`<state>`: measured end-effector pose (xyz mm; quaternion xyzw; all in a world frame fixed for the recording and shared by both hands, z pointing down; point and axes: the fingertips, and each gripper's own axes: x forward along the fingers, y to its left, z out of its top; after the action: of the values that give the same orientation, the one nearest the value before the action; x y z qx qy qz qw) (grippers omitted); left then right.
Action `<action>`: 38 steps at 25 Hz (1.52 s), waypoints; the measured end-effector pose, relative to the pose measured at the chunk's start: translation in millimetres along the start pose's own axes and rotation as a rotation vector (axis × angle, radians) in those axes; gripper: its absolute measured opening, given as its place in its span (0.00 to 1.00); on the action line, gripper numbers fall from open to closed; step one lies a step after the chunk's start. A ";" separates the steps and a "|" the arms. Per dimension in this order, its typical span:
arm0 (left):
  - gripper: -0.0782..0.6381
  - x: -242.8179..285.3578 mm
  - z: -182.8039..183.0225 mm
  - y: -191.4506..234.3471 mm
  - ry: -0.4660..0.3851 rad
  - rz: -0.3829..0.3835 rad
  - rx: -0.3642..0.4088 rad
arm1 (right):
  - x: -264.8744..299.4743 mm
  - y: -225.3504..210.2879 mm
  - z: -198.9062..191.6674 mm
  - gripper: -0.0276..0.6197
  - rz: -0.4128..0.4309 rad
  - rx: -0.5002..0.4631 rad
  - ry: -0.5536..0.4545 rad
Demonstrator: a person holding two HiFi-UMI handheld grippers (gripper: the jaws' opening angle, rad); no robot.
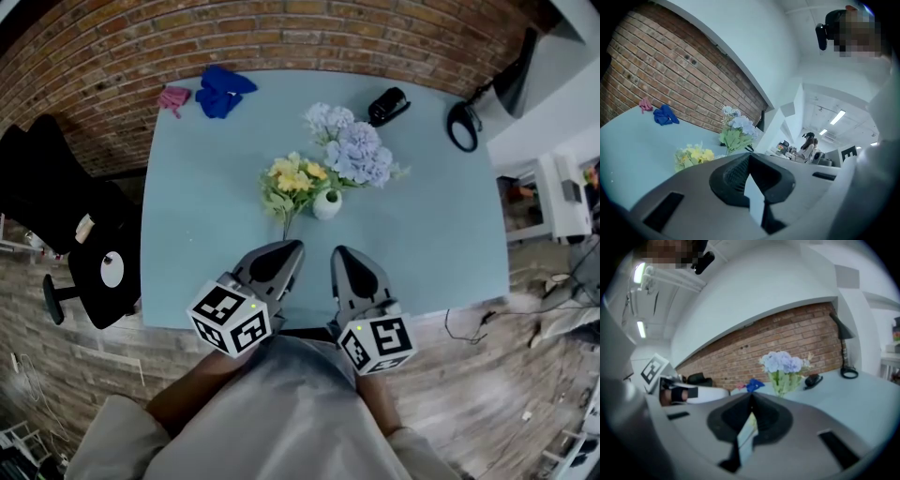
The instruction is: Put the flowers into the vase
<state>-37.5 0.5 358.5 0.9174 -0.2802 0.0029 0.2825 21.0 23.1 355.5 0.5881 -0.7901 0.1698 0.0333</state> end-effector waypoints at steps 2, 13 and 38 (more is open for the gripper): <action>0.13 -1.1 0.6 -0.8 0.001 0.001 0.004 | -1.9 1.5 -0.7 0.08 -0.009 0.005 0.003; 0.14 -30.3 10.5 1.2 0.008 -0.004 0.022 | -1.4 44.2 7.5 0.08 -0.020 -0.008 0.020; 0.14 -18.4 -27.5 35.9 0.148 0.222 0.047 | 12.7 39.4 6.6 0.08 0.088 -0.108 0.108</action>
<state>-67.3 -0.3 397.2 0.8843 -0.3584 0.1086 0.2789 -19.0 19.3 343.4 0.5403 -0.8201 0.1596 0.1000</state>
